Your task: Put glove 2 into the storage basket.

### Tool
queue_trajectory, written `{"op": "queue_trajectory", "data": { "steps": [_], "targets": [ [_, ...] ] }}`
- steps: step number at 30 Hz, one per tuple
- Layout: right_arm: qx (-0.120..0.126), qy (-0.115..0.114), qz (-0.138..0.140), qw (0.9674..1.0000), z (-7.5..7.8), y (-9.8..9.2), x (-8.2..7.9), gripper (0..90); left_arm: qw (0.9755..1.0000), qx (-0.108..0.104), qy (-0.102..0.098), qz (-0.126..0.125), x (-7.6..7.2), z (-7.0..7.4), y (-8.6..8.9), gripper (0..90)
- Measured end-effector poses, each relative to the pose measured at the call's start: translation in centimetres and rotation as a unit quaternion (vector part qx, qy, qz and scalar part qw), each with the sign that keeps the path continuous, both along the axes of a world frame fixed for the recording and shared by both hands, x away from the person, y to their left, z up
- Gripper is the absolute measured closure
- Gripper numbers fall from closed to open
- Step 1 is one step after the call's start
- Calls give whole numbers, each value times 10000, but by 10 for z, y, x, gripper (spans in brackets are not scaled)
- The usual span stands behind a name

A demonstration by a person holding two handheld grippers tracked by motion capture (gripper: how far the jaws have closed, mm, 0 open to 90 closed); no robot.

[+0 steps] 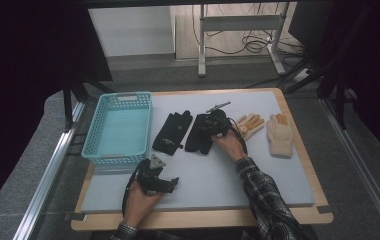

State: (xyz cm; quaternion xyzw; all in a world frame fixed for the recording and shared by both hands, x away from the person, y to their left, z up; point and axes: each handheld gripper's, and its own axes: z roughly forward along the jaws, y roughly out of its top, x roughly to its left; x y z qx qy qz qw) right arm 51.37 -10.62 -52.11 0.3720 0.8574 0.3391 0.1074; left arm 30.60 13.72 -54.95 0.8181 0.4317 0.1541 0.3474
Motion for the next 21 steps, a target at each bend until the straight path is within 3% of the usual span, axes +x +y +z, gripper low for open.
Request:
{"op": "queue_trajectory", "data": {
  "steps": [2, 6, 9, 12, 20, 21],
  "targets": [
    [238, 251, 117, 9993, 0, -2, 1, 802, 10000, -2, -1, 2, 0, 0, 0, 47],
    [218, 233, 119, 9994, 1, -1, -1, 818, 10000, -3, -1, 2, 0, 0, 0, 47],
    [29, -20, 176, 9998, 6, 2, -8, 826, 10000, -3, -1, 0, 0, 0, 0, 47],
    [25, -99, 226, 9997, 10, 2, -13, 827, 10000, -3, -4, 1, 0, 0, 0, 47],
    [279, -280, 593, 9975, 39, -9, -41, 827, 10000, 13, -5, -6, 0, 0, 0, 47],
    [337, -313, 707, 9964, 48, -12, -51, 827, 10000, 13, -6, -6, 0, 0, 0, 47]
  ]
}}
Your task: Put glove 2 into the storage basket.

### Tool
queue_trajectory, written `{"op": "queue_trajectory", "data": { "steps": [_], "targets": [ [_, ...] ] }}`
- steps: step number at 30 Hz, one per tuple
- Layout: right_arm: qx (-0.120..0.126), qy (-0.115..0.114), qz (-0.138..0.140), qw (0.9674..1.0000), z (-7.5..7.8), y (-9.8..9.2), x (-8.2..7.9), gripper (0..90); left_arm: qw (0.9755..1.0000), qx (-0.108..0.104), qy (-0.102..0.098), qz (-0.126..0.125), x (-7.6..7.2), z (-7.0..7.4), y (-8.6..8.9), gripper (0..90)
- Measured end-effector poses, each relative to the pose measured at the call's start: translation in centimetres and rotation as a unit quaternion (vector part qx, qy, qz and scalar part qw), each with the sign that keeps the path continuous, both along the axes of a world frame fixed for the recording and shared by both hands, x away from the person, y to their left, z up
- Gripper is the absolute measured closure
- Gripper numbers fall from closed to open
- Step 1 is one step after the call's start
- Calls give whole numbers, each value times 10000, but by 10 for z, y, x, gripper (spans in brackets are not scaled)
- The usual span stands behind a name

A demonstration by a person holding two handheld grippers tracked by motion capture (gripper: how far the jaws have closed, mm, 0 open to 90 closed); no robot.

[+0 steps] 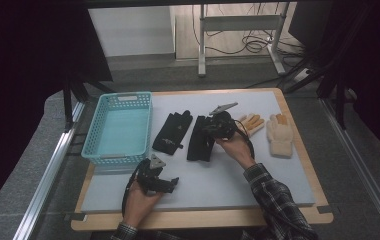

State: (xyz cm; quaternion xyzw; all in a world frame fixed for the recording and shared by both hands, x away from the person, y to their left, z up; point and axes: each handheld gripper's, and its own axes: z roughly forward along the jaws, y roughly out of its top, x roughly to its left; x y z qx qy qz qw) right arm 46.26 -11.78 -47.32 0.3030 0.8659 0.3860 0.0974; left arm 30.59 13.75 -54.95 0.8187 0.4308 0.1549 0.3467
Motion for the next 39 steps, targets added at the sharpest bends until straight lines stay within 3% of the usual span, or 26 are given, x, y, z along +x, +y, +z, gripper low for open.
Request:
{"op": "queue_trajectory", "data": {
  "steps": [4, 10, 12, 19, 22, 27, 32, 39],
  "targets": [
    [162, 15, 150, 9998, 11, -5, -13, 827, 10000, -13, -2, 6, 0, 0, 0, 48],
    [272, -50, 531, 9982, 25, -15, -53, 827, 10000, 0, 1, 5, 0, 0, 0, 48],
    [215, -25, 669, 9975, 21, -17, -72, 827, 10000, -3, -2, 7, 0, 0, 0, 49],
    [95, 122, 786, 9968, -2, -21, -96, 825, 10000, -20, -7, 25, 0, 0, 0, 49],
    [123, 188, 765, 9968, -14, -22, -95, 749, 10000, -24, -7, 23, 0, 0, 0, 49],
    [290, 144, 581, 9978, -11, -29, -87, 672, 10000, -25, -10, 28, 0, 0, 0, 49],
    [299, 88, 399, 9987, -8, -35, -74, 624, 10000, -10, 3, 13, 0, 0, 0, 49],
    [258, 119, 341, 9990, -11, -16, -50, 514, 10000, -10, 1, 12, 0, 0, 0, 49]
  ]
}}
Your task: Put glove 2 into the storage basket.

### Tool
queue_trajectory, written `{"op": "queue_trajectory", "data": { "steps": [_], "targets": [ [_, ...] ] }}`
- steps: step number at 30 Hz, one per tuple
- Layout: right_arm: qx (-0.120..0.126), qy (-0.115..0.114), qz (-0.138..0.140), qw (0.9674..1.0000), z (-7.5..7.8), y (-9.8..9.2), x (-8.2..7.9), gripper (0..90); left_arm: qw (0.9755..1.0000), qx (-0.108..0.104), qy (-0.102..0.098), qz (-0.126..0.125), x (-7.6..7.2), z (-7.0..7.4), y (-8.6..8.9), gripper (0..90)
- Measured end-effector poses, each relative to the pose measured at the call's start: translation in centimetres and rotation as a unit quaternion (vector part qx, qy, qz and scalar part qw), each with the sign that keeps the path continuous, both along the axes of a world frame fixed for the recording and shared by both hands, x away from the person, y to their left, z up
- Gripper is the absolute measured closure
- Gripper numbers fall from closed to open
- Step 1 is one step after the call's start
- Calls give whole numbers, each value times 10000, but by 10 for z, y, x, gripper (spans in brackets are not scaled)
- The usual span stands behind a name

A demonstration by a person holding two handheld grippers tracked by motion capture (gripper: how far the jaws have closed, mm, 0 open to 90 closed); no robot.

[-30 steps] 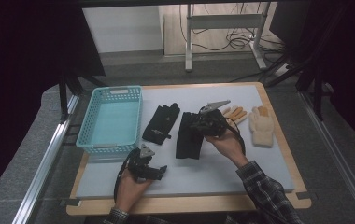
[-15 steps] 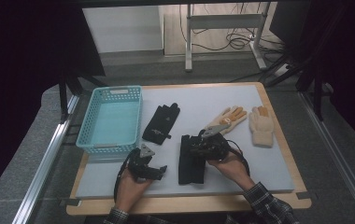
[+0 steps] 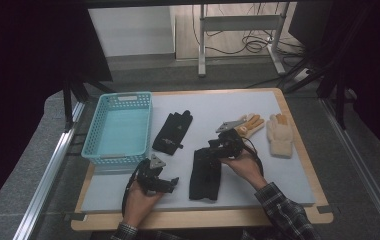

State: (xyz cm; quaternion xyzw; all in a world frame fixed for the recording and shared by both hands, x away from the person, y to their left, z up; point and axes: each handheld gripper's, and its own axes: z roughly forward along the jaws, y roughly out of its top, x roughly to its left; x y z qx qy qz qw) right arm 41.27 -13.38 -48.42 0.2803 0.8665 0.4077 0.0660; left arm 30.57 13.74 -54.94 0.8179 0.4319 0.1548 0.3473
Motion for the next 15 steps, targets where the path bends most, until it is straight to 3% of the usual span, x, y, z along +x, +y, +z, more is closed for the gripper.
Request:
{"op": "queue_trajectory", "data": {
  "steps": [6, 10, 15],
  "targets": [
    [12, 50, -70, 10000, 0, 29, 24, 545, 10000, 17, 2, -9, 0, 0, 0, 49],
    [-181, -40, -24, 9998, -2, 58, 42, 587, 10000, -11, -17, -3, 0, 0, 0, 49],
    [-279, -38, -51, 9996, -8, 77, 56, 559, 10000, 0, -4, -6, 0, 0, 0, 49]
  ]
}}
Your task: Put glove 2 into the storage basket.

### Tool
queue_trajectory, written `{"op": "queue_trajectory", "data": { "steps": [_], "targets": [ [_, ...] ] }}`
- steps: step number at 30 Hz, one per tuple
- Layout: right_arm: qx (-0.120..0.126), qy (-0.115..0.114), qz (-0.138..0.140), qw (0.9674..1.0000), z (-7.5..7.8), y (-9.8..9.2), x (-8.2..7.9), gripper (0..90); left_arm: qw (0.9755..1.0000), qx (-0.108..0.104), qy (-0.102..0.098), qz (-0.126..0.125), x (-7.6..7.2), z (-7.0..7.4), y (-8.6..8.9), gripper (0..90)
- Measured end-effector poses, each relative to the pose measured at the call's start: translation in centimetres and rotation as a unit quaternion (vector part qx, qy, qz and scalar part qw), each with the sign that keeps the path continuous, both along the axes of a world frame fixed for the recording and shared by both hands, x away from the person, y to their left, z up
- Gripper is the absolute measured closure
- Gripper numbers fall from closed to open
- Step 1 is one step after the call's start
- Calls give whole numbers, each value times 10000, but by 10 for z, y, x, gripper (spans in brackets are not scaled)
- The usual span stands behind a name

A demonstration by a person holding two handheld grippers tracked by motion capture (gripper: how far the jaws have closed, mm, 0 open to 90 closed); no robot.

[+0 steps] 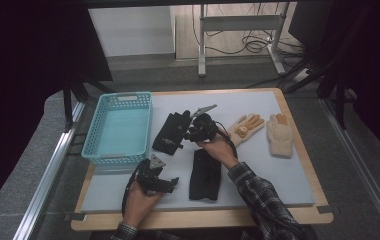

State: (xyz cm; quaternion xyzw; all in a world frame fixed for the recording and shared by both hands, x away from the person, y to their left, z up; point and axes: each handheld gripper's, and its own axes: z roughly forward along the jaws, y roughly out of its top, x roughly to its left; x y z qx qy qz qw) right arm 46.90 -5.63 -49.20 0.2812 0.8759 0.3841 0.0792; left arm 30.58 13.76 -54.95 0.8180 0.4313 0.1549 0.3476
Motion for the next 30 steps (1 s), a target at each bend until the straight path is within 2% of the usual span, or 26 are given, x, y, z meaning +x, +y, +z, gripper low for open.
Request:
{"op": "queue_trajectory", "data": {
  "steps": [1, 4, 11, 15, 17, 18, 20, 21, 22, 30],
  "targets": [
    [-74, -29, -25, 10000, -4, 8, 7, 510, 10000, -2, 0, 1, 0, 0, 0, 49],
    [-107, -52, -45, 9999, -7, 16, 14, 461, 10000, -15, 2, 4, 0, 0, 0, 49],
    [20, -2, -201, 9998, -18, 41, 33, 357, 10000, -13, 0, 1, 0, 0, 0, 49],
    [-199, 5, -281, 9994, -30, 53, 41, 338, 10000, -15, 1, 2, 0, 0, 0, 49],
    [-375, 20, -248, 9990, -38, 58, 44, 365, 10000, -19, 1, 3, 0, 0, 0, 49],
    [-382, -70, -210, 9990, -38, 59, 43, 392, 10000, -16, 0, 3, 0, 0, 0, 49],
    [-413, 10, -253, 9988, -37, 60, 43, 471, 10000, -13, 0, 2, 0, 0, 0, 49],
    [-412, 71, -230, 9989, -36, 61, 43, 559, 10000, -14, 1, 2, 0, 0, 0, 49],
    [-414, 133, -216, 9988, -35, 60, 43, 601, 10000, -14, 1, 2, 0, 0, 0, 49],
    [-291, 268, -388, 9985, -34, 54, 46, 812, 10000, -15, 3, 3, 0, 0, 0, 49]
  ]
}}
